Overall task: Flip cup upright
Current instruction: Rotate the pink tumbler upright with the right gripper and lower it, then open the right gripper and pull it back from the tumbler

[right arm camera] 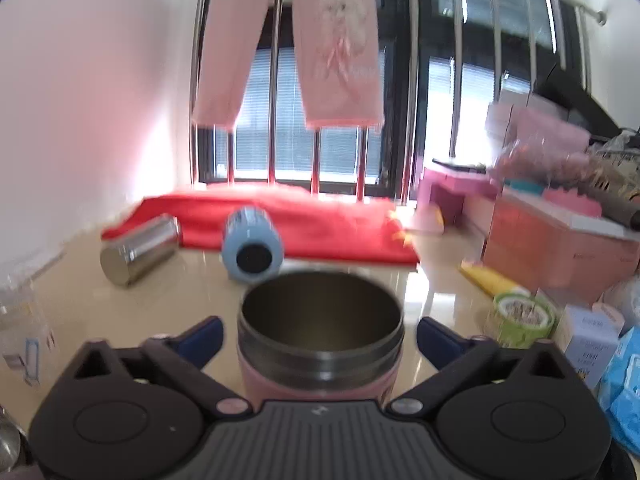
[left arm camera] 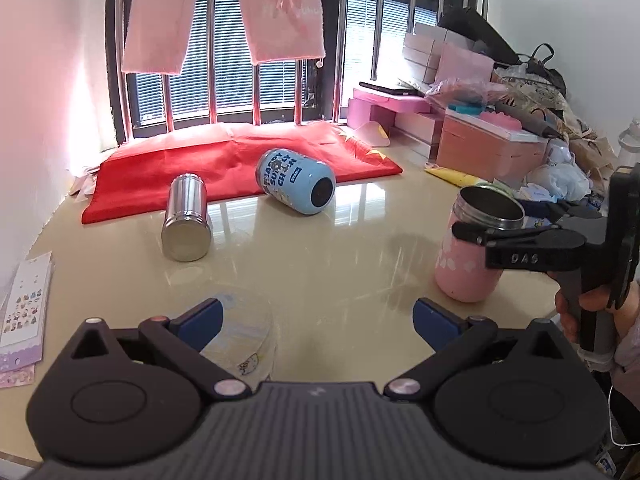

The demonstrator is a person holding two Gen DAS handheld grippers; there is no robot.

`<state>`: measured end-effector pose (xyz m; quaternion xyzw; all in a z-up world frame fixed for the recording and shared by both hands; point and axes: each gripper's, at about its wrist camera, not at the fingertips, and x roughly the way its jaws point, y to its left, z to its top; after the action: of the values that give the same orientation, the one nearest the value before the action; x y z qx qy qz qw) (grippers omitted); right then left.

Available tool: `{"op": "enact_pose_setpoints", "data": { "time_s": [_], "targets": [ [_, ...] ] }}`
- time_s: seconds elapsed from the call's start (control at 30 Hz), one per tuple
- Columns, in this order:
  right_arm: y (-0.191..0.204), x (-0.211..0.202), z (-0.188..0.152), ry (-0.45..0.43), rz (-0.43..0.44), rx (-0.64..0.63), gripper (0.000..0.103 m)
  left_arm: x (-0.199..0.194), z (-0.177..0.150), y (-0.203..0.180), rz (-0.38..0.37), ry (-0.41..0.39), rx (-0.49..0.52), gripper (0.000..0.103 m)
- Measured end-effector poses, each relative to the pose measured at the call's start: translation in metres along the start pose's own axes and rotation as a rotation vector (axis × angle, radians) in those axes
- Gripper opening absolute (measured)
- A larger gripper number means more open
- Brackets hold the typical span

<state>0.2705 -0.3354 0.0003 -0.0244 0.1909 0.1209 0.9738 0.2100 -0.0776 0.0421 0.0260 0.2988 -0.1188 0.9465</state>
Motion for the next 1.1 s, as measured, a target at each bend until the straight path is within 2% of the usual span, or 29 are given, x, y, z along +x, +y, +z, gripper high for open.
{"op": "enact_pose_setpoints", "data": {
  "time_s": [0.23,0.47,0.63,0.8,0.93,1.1],
  "targets": [
    [0.02,-0.051,0.016,-0.121,0.003,-0.05,0.103,-0.025,-0.004,-0.003,0.008,-0.054,0.002,0.103],
    [0.055,-0.12,0.002,-0.209,0.044,-0.009,0.103,-0.063,-0.02,-0.004,0.026,-0.136,-0.038,0.103],
    [0.077,-0.159,-0.023,-0.22,0.058,0.018,0.103,-0.095,-0.045,-0.01,0.048,-0.219,-0.056,0.103],
    [0.09,-0.19,-0.048,-0.217,0.057,0.046,0.103,-0.122,-0.078,-0.02,0.11,-0.328,-0.032,0.103],
    [0.098,-0.209,-0.064,-0.216,0.058,0.049,0.103,-0.14,-0.107,-0.024,0.142,-0.39,-0.054,0.103],
    [0.103,-0.217,-0.072,-0.229,0.066,0.043,0.103,-0.151,-0.127,-0.017,0.153,-0.429,-0.099,0.103]
  ]
}}
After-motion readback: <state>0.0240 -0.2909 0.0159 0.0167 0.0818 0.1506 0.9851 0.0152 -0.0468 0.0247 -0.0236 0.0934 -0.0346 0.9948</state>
